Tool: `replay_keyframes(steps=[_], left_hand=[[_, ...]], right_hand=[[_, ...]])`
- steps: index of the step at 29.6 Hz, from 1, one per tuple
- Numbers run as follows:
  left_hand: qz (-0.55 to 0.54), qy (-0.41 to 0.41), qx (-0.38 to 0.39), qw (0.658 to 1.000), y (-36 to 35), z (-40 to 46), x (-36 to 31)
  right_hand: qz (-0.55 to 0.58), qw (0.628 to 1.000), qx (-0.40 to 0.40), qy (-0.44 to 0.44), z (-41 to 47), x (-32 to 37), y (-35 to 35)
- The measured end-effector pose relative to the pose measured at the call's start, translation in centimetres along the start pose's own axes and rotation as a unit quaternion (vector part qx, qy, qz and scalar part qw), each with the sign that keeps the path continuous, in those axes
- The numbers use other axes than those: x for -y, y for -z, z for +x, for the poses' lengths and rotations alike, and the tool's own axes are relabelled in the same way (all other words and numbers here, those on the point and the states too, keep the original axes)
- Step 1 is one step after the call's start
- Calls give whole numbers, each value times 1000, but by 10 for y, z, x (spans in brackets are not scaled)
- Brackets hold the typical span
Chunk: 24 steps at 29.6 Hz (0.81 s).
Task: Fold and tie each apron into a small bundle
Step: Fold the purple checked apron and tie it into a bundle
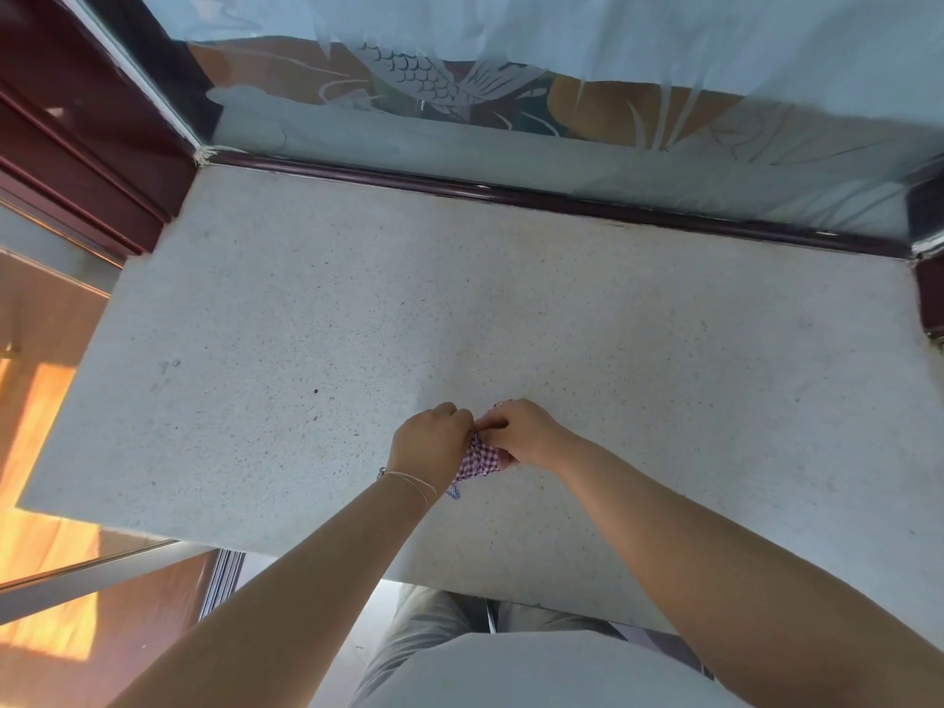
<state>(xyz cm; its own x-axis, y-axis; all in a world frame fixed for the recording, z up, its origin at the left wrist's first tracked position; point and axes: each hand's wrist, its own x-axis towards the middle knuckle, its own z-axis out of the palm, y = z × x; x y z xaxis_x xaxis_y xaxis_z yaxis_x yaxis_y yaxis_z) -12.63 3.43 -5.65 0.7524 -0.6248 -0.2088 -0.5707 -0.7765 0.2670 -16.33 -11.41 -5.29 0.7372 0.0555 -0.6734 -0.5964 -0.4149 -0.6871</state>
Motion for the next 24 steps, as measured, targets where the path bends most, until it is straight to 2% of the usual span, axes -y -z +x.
replay_keyframes(steps=[5, 11, 15, 19, 21, 24], left_hand=[[0, -70, -17, 997, -5, -8, 14], [-44, -138, -95, 985, -12, -4, 32], [-67, -115, -95, 987, -8, -1, 29], [-81, -90, -65, 990, -2, 1, 25], [-95, -49, -24, 994, 4, 4, 24], [-119, 45, 81, 989, 14, 11, 22]], right_hand=[[3, 999, 33, -24, 6, 2, 1], [-34, 999, 41, 0, 8, 4, 6], [-68, 997, 34, -9, 7, 9, 3], [-215, 976, 14, -7, 8, 16, 3], [-249, 968, 2, 1, 8, 20, 7], [-284, 959, -17, 20, 6, 23, 7]])
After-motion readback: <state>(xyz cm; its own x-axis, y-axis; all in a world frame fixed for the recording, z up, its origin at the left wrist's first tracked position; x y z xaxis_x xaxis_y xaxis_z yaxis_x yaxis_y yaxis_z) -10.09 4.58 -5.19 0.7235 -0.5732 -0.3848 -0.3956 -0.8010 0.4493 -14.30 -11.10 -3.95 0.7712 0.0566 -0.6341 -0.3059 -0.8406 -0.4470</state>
